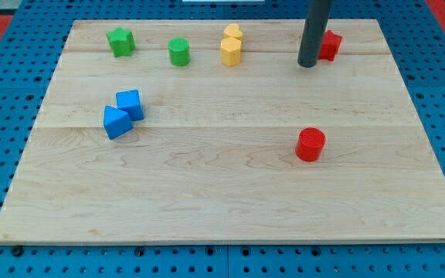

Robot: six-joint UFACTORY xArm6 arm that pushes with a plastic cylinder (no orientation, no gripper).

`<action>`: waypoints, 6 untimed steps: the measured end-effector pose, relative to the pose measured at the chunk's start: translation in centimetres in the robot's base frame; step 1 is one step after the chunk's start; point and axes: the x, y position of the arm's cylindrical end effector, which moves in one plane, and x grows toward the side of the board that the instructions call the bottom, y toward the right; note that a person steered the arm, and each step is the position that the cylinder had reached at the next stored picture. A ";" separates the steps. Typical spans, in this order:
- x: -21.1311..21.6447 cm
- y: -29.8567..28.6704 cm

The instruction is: Push the red circle diagonally bottom left to the yellow blocks

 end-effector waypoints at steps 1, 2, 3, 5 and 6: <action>0.3 0.1; 4.0 -0.2; 8.5 -0.7; 10.4 -0.9; 11.3 -1.0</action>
